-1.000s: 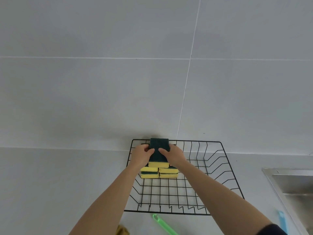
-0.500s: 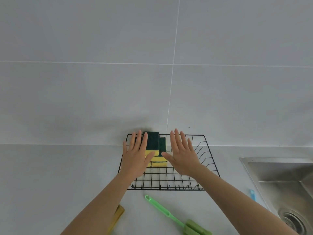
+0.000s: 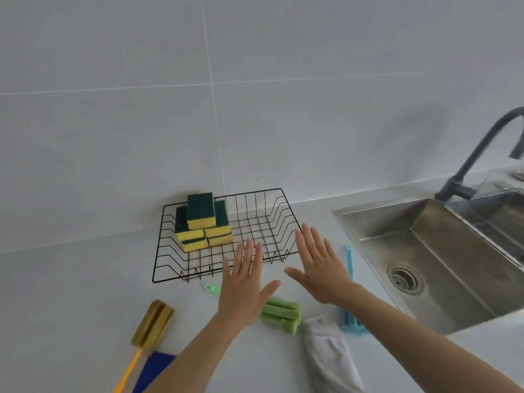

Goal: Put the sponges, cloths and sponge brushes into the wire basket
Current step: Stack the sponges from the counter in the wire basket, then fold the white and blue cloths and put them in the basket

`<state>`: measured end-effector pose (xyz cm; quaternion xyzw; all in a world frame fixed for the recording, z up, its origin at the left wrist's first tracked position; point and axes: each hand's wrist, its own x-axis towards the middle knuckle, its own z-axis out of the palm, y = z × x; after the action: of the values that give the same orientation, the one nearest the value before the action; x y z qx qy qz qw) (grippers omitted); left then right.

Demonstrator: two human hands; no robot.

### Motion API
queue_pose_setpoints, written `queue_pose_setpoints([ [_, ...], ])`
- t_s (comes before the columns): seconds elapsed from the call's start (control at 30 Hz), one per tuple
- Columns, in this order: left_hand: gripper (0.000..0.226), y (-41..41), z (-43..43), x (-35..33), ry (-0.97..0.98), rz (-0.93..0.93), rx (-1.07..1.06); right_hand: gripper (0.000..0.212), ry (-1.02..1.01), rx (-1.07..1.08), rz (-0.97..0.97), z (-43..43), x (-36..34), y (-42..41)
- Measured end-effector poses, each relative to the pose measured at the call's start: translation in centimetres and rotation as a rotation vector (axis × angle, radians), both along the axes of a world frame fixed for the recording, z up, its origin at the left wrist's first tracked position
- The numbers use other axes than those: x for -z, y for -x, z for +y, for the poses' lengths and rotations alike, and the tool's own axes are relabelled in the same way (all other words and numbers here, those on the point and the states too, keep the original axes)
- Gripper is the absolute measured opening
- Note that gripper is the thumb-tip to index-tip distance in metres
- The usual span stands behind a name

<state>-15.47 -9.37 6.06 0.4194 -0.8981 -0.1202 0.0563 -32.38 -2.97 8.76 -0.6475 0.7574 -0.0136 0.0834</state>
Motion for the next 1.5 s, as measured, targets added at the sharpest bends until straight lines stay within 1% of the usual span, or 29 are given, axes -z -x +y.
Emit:
queue_pose_setpoints([
  [0.17, 0.077, 2.9, 4.0, 2.7, -0.029, -0.067, 0.148, 0.101, -0.104, 0.151, -0.058, 5.5, 2.4, 1.1],
  [0.23, 0.079, 4.0, 5.1, 3.6, -0.053, -0.095, 0.223, 0.106, -0.157, 0.204, -0.082, 7.6, 3.4, 1.1],
  [0.3, 0.08, 5.1, 6.0, 4.3, -0.077, -0.135, 0.317, 0.108, -0.194, 0.265, -0.113, 9.6, 4.4, 1.0],
  [0.47, 0.074, 7.5, 6.5, 5.8, -0.09, -0.304, 0.559, 0.108, -0.262, 0.444, -0.228, 13.3, 6.9, 0.3],
  [0.5, 0.071, 7.9, 6.4, 6.0, -0.096, -0.324, 0.591, 0.104, -0.281, 0.473, -0.243, 13.9, 7.5, 0.1],
  [0.6, 0.065, 8.8, 6.2, 6.4, -0.103, -0.357, 0.676, 0.082, -0.338, 0.537, -0.266, 15.3, 9.2, -0.6],
  [0.8, 0.061, 10.6, 6.3, 6.7, -0.142, -0.428, 0.791, 0.073, -0.43, 0.578, -0.294, 16.1, 10.8, -1.8],
  [0.97, 0.069, 12.0, 6.9, 7.2, -0.169, -0.533, 0.853, 0.058, -0.368, 0.635, -0.398, 16.0, 11.0, -2.6],
  [1.1, 0.059, 12.6, 7.2, 7.1, -0.185, -0.598, 0.892, 0.047, -0.281, 0.696, -0.479, 15.6, 11.1, -2.9],
  [1.2, 0.044, 12.9, 7.2, 6.8, -0.174, -0.582, 0.898, 0.037, -0.251, 0.737, -0.523, 15.3, 11.1, -2.9],
  [1.3, 0.03, 12.7, 7.2, 6.3, -0.178, -0.539, 0.87, 0.032, -0.273, 0.747, -0.556, 15.1, 10.7, -2.6],
  [1.43, 0.023, 12.0, 6.4, 4.9, -0.207, -0.509, 0.851, 0.033, -0.295, 0.739, -0.68, 14.6, 9.2, -1.3],
  [1.5, 0.022, 11.5, 5.7, 3.7, -0.225, -0.493, 0.838, 0.032, -0.281, 0.702, -0.705, 14.1, 8.1, -0.3],
])
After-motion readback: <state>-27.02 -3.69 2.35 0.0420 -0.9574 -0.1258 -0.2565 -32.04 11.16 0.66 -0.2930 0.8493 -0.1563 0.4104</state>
